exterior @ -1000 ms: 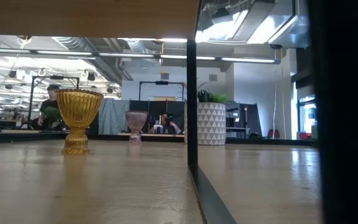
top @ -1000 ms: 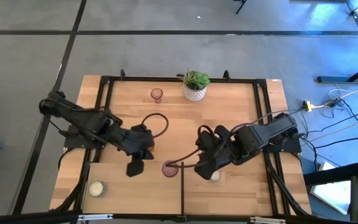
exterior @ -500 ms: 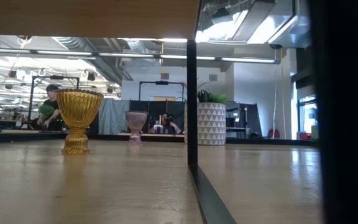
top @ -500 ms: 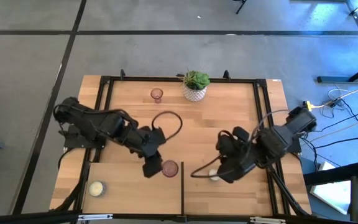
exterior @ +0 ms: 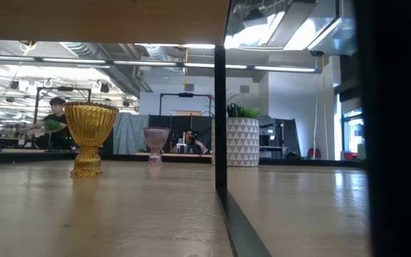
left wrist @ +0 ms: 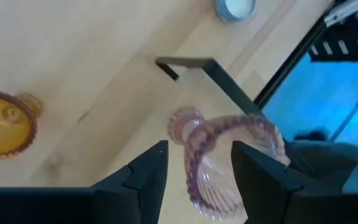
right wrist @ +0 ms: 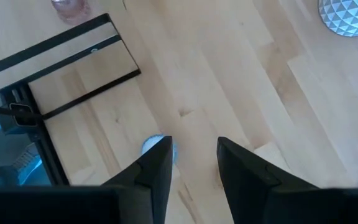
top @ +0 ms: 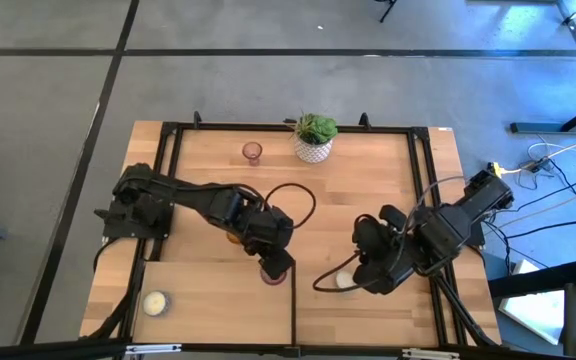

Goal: Pick & Place candle stick holders
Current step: Put the bottom pink glass on the shelf

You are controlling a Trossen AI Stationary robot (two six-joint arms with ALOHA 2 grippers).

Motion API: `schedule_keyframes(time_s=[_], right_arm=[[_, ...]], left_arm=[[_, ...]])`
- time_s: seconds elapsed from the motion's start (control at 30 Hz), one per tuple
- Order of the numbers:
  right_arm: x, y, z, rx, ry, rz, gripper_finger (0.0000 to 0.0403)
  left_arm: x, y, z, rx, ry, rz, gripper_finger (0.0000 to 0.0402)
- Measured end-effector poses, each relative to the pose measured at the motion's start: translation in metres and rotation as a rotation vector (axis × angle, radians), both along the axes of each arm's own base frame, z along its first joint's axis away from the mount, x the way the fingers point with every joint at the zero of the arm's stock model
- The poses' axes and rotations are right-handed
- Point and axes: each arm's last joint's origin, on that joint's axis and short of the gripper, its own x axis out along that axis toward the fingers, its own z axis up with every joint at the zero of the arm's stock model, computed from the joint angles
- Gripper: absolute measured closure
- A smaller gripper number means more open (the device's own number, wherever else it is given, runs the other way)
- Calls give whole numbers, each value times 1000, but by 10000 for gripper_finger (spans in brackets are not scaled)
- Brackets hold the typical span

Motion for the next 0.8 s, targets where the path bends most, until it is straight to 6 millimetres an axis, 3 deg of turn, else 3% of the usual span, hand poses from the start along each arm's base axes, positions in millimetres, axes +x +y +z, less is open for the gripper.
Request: schedule_keyframes(time_s=[0.8], right_arm=[[0, 1, 0, -14, 7, 33, 272]], left_arm=[[-2, -14, -10, 34, 60, 2, 243]])
